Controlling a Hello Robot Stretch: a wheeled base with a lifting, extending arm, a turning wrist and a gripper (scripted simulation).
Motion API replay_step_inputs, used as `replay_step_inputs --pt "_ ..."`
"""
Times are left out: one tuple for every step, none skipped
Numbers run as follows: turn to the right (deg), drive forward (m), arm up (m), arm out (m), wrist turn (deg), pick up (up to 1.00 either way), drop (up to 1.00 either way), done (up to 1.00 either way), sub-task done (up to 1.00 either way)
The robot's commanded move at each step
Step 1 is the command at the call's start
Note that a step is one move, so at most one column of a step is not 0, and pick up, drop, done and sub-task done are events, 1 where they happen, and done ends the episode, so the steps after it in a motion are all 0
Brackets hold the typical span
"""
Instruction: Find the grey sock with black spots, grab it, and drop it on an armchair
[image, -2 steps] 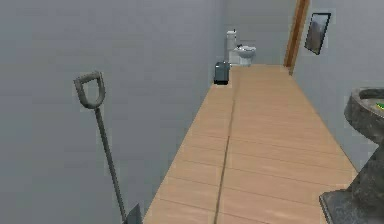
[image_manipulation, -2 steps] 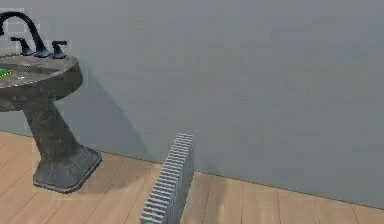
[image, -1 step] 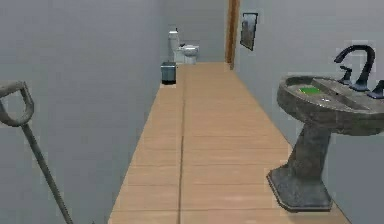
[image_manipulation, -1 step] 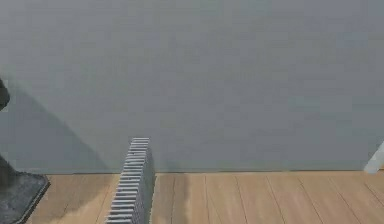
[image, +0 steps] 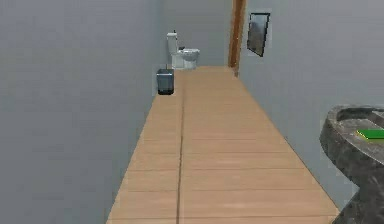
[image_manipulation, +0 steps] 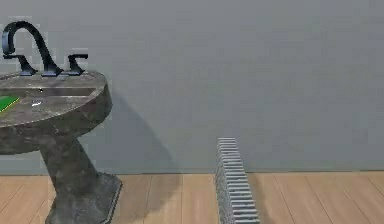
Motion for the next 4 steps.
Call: replay_step_inputs --pt "0.0 1.00 0.00 0.00 0.0 0.00 0.00 0.00 0.00" --pt "0.0 1.00 0.00 0.00 0.0 0.00 0.00 0.00 0.00" --pt "0.0 1.00 0.00 0.00 0.0 0.00 0.00 0.00 0.00" --pt "6.0 0.00 0.00 0.00 0.0 0.00 0.00 0.00 0.00"
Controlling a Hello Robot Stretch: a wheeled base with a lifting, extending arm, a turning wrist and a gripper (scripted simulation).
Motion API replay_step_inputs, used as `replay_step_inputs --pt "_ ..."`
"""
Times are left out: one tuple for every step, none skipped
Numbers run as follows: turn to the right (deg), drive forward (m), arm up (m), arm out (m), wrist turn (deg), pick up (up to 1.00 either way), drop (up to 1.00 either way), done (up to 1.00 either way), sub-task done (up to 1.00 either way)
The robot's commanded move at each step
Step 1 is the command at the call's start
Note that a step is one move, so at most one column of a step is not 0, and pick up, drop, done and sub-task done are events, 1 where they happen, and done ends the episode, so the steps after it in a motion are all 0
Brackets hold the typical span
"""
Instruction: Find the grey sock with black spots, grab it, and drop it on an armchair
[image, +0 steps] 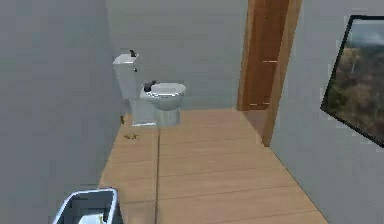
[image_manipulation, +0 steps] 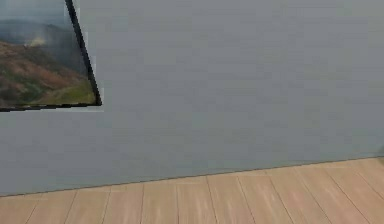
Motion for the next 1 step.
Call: replay_step_inputs --pt "0.0 0.45 0.00 0.00 0.0 0.00 0.00 0.00 0.00"
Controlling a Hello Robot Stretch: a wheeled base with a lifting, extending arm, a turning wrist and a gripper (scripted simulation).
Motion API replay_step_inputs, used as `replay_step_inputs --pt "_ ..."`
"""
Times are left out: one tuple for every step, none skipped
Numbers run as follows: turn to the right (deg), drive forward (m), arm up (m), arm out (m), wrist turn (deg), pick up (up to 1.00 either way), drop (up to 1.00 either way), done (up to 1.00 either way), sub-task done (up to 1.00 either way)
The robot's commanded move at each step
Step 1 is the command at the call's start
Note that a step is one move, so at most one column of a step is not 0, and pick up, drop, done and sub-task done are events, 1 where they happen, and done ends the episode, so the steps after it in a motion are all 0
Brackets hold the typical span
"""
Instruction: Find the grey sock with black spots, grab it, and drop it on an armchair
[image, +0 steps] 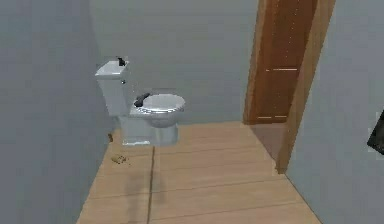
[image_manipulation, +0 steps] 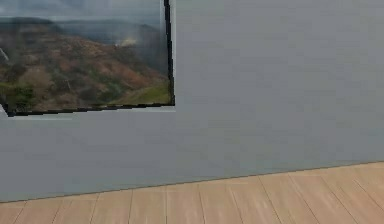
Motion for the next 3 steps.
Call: replay_step_inputs --pt "-6.0 0.00 0.00 0.00 0.0 0.00 0.00 0.00 0.00" --pt "0.0 1.00 0.00 0.00 0.0 0.00 0.00 0.00 0.00" --pt "0.0 0.20 0.00 0.00 0.0 0.00 0.00 0.00 0.00"
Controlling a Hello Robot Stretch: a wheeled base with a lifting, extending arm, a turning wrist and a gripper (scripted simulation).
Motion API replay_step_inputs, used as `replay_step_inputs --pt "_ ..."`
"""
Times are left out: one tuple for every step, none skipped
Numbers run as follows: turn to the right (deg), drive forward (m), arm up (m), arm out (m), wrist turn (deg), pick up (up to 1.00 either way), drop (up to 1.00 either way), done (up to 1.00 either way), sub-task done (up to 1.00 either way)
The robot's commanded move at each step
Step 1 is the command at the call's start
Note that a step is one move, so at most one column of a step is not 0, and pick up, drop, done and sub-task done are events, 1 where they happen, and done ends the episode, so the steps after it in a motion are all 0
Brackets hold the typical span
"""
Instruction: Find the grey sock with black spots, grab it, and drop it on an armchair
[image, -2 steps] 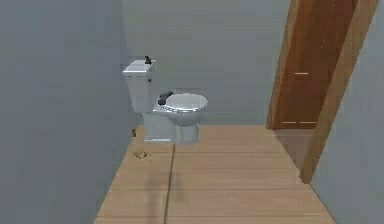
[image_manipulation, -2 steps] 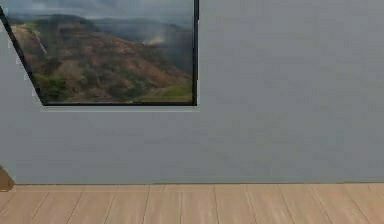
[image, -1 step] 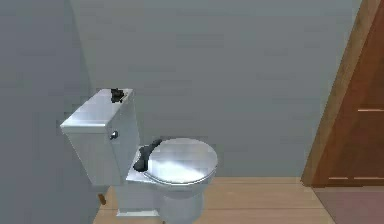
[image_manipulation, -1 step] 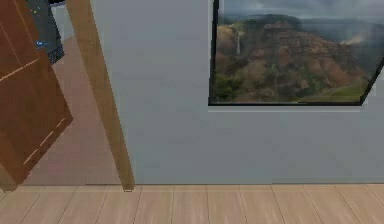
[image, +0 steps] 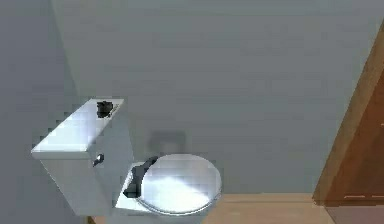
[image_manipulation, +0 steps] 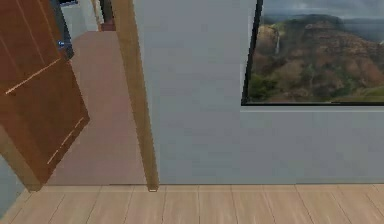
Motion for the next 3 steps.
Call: replay_step_inputs --pt "-45.0 0.00 0.00 0.00 0.0 0.00 0.00 0.00 0.00" --pt "-45.0 0.00 0.00 0.00 0.0 0.00 0.00 0.00 0.00" --pt "-12.0 0.00 0.00 0.00 0.0 0.00 0.00 0.00 0.00"
